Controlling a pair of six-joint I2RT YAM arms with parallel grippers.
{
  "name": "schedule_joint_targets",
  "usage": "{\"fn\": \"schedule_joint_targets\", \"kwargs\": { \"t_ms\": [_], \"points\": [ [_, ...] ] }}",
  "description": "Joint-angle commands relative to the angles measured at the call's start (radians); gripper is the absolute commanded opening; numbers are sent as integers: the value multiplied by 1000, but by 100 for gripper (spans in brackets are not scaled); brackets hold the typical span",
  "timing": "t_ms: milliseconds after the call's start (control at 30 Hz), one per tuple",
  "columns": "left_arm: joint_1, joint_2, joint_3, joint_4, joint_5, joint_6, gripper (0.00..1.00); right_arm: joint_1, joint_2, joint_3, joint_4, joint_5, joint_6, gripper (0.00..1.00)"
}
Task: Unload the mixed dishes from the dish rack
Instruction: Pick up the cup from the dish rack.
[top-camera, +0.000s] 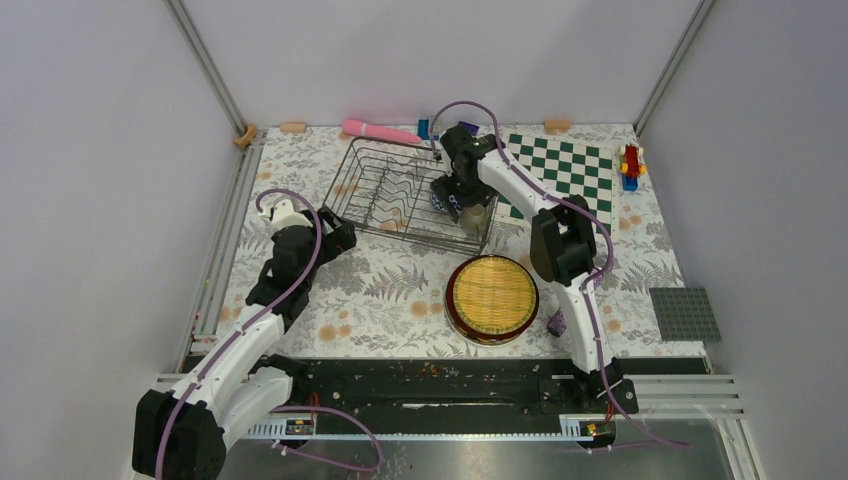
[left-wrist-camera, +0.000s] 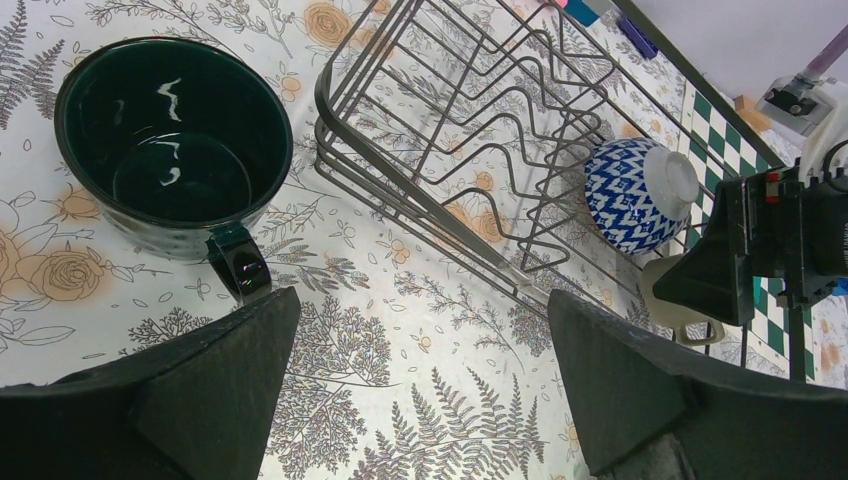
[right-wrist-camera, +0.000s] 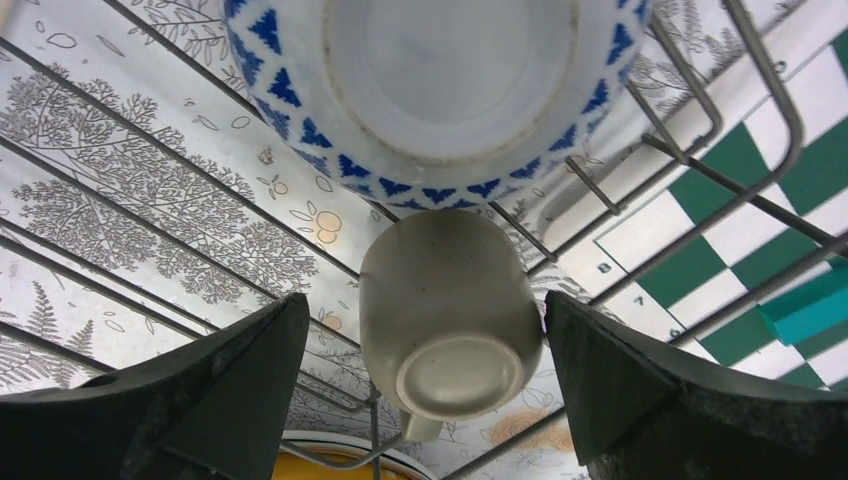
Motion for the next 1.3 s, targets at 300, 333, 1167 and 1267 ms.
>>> {"fn": "schedule_joint_targets", "kwargs": {
  "t_ms": [300, 333, 1167, 1267],
  "points": [
    [1, -5, 31, 36, -22, 13, 99, 16, 60, 136, -201, 40, 51, 92],
    [1, -3, 31, 36, -23, 13, 99, 17, 64, 136, -201, 25, 54, 92],
    [1, -2, 32, 34, -38, 9, 99, 25, 41, 134, -168, 20, 148, 54],
    [1, -4, 32, 34, -38, 8, 99, 25, 5, 110, -146, 6, 163, 49]
  ]
}}
